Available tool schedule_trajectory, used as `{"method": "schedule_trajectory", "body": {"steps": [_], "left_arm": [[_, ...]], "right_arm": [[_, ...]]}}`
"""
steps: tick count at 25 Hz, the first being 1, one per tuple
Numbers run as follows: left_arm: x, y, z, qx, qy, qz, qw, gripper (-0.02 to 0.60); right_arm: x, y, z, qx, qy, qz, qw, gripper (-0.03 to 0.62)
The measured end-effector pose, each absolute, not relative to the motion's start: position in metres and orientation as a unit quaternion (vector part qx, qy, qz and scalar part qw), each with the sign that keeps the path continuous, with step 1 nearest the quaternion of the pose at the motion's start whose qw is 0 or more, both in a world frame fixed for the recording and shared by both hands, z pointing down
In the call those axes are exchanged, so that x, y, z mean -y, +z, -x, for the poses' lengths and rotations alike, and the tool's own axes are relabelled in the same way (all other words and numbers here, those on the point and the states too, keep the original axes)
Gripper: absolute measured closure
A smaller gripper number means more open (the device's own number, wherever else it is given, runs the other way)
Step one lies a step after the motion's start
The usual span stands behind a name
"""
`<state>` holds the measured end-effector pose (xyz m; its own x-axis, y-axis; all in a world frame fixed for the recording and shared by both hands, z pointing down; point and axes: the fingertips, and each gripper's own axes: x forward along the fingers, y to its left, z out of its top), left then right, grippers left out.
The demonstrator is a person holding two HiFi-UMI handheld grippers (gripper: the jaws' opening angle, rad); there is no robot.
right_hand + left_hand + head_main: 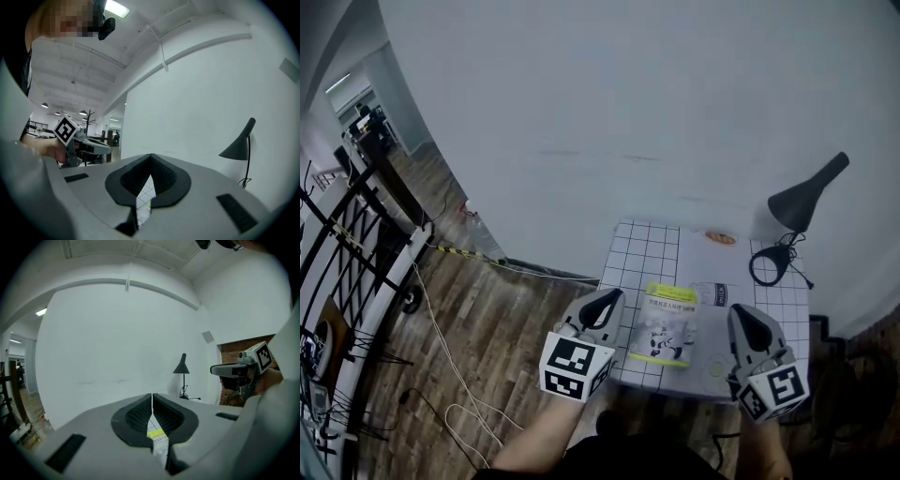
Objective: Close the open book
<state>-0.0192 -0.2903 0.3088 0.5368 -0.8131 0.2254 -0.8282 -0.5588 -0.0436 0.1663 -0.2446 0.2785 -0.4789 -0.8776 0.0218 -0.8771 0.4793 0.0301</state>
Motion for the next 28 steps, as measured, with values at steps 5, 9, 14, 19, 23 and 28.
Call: {"method": "schedule_trajectory", "body": {"steps": [5,9,14,19,23,28], "left_arm": [[0.291,0.322,0.028,0.474,0.11,-0.872,0.055,0.565],[0.293,0.322,0.027,0.47,0.11,-0.874,0.055,0.565],[0.295,0.32,0.031,0.473,0.106,-0.873,0.053,0.565],[0.295,0.319,0.033,0.477,0.099,-0.872,0.051,0.565],[0.297,0.319,0.03,0.473,0.1,-0.874,0.052,0.565],[0.294,0.315,0.02,0.467,0.106,-0.877,0.044,0.565]], "right_arm": [[0.246,0.282,-0.164,0.86,-0.004,-0.51,0.019,0.591],[0.248,0.278,-0.174,0.854,-0.003,-0.52,0.011,0.591],[0.249,0.276,-0.177,0.849,-0.011,-0.528,0.011,0.591],[0.246,0.279,-0.176,0.849,-0.009,-0.529,0.012,0.591],[0.243,0.276,-0.179,0.846,-0.013,-0.532,0.007,0.591],[0.24,0.281,-0.195,0.84,-0.005,-0.543,0.003,0.591]]}}
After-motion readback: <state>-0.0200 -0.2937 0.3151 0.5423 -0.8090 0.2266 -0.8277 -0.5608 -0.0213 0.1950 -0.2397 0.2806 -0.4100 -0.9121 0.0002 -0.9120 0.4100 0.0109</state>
